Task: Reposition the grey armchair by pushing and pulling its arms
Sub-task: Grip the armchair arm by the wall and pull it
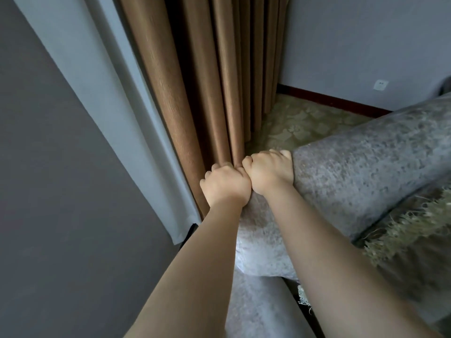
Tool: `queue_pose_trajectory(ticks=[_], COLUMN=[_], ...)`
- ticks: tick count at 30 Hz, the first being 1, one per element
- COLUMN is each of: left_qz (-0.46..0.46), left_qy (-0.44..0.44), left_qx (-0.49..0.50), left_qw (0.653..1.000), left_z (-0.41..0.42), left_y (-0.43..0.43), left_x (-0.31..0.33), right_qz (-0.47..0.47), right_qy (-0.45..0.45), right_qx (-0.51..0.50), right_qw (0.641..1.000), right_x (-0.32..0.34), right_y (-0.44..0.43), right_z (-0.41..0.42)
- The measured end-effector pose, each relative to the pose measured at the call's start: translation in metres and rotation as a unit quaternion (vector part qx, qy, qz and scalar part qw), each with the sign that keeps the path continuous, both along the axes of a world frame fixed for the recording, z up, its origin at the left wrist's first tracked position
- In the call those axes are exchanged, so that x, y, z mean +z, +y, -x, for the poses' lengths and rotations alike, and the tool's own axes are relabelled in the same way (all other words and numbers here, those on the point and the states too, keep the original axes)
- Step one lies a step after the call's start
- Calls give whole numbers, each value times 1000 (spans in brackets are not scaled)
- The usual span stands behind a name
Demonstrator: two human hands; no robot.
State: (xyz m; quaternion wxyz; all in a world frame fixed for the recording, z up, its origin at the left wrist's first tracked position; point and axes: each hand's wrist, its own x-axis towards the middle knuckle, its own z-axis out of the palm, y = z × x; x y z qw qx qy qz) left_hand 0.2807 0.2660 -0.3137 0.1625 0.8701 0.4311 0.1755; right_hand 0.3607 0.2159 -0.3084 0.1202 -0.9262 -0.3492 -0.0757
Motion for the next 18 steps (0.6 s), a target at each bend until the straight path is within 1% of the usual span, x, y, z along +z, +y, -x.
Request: queue_pose_trajectory(ticks=[3,5,7,11,14,18], left_qz=[-18,-9,8,10,19,33], left_qy=[9,-11,-27,-29,-14,-13], left_qx=[7,6,5,13,7,-12], left_qw=[1000,1000,1000,999,1000,999], left_z=[-4,-8,-10,-7,-3,6], left_y=[2,6,8,5,1,-7], left_x=[-4,-6,-6,-4,-1,3], right_qz=[-15,-24,-11,16,21,59], right_qy=[-10,-8,-5,-15,-10,-9], right_qx=[8,20,13,1,14,52], right_qw=[1000,999,1000,1000,1000,997], right_x=[-5,-7,-8,-4,-1,6], right_y=[0,2,6,6,0,-9], right_z=[-3,-8,-10,-9,-3,4])
